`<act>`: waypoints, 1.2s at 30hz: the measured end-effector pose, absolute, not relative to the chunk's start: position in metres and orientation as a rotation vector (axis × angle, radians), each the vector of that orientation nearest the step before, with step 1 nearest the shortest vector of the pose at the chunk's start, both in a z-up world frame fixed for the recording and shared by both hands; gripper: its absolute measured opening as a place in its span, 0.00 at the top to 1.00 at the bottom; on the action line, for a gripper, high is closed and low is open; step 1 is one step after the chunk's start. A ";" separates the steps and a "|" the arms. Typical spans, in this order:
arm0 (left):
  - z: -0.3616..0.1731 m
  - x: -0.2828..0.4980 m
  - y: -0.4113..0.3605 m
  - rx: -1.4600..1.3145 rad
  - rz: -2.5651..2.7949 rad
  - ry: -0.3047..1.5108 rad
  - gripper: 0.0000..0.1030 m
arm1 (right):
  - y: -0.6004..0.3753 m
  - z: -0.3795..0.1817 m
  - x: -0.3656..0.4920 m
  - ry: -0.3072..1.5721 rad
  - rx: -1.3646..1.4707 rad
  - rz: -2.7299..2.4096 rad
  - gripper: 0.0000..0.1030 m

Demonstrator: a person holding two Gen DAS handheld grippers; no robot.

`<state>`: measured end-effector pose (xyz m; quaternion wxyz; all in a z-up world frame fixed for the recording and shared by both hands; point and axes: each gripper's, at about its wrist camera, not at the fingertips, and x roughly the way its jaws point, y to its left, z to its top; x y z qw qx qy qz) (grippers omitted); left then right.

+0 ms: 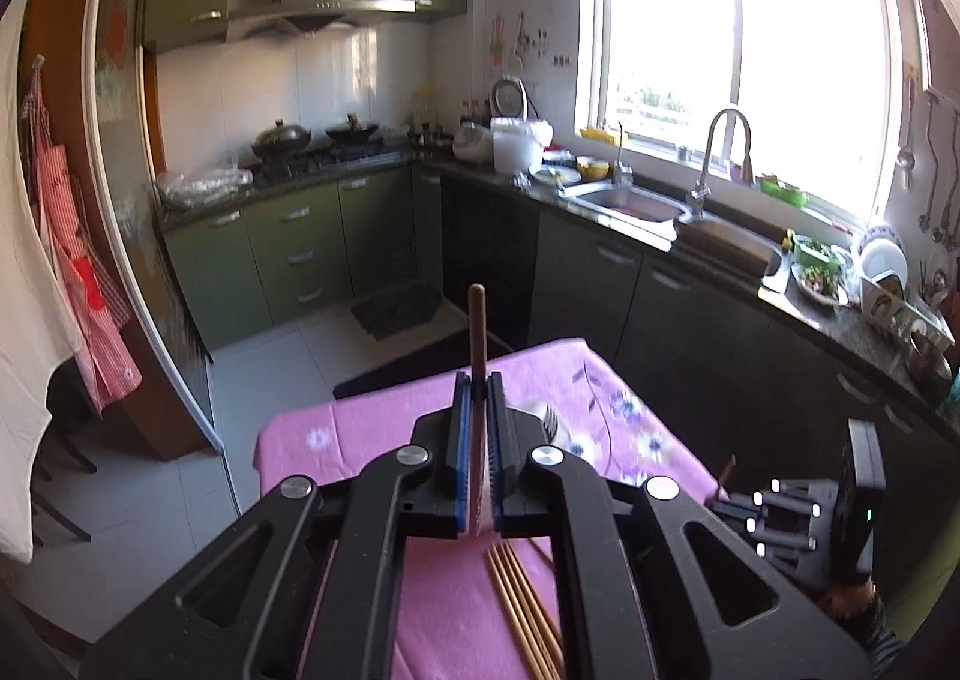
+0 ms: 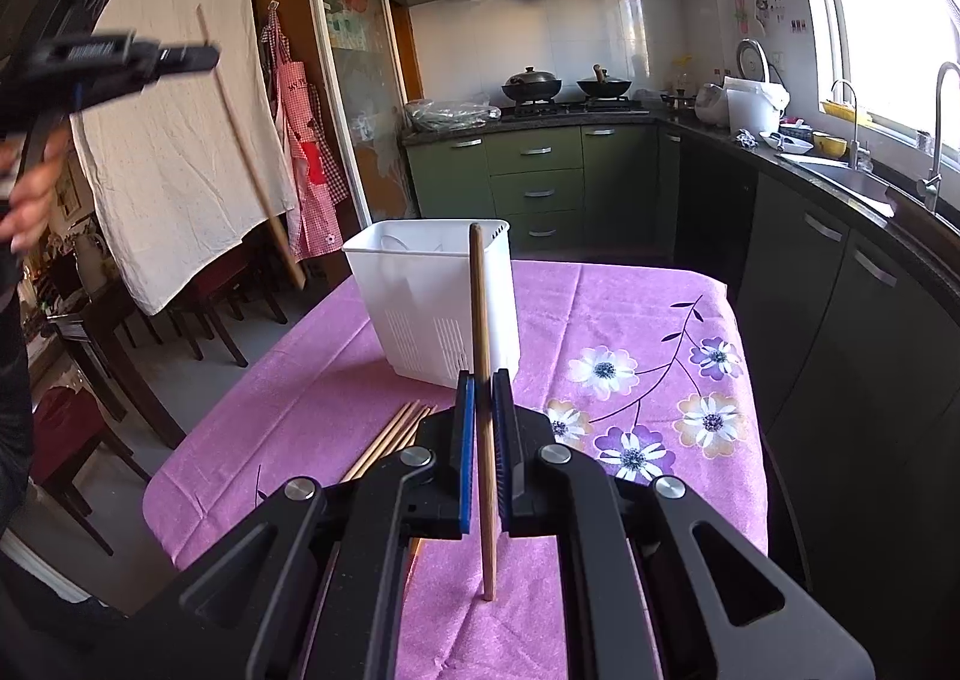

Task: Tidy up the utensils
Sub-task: 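Drop the chopstick into the holder with the left gripper while the right gripper drops its chopstick in too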

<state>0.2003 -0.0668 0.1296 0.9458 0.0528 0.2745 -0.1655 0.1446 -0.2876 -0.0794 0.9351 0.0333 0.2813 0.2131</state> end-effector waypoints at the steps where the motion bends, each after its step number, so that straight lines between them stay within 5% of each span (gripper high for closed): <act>1: 0.134 0.207 -0.070 0.109 -0.328 0.546 0.95 | -0.288 -0.080 0.145 0.576 0.070 0.436 0.94; 19: 0.030 0.307 -0.081 0.082 -0.266 0.749 0.95 | -0.292 -0.053 0.150 0.535 0.096 0.486 0.94; 29: 0.028 0.271 -0.056 0.055 -0.268 0.696 0.64 | -0.272 0.033 0.185 0.396 0.106 0.550 0.94; 36: 0.029 0.228 -0.038 0.066 -0.277 0.690 0.62 | -0.259 0.087 0.234 0.291 0.148 0.505 0.94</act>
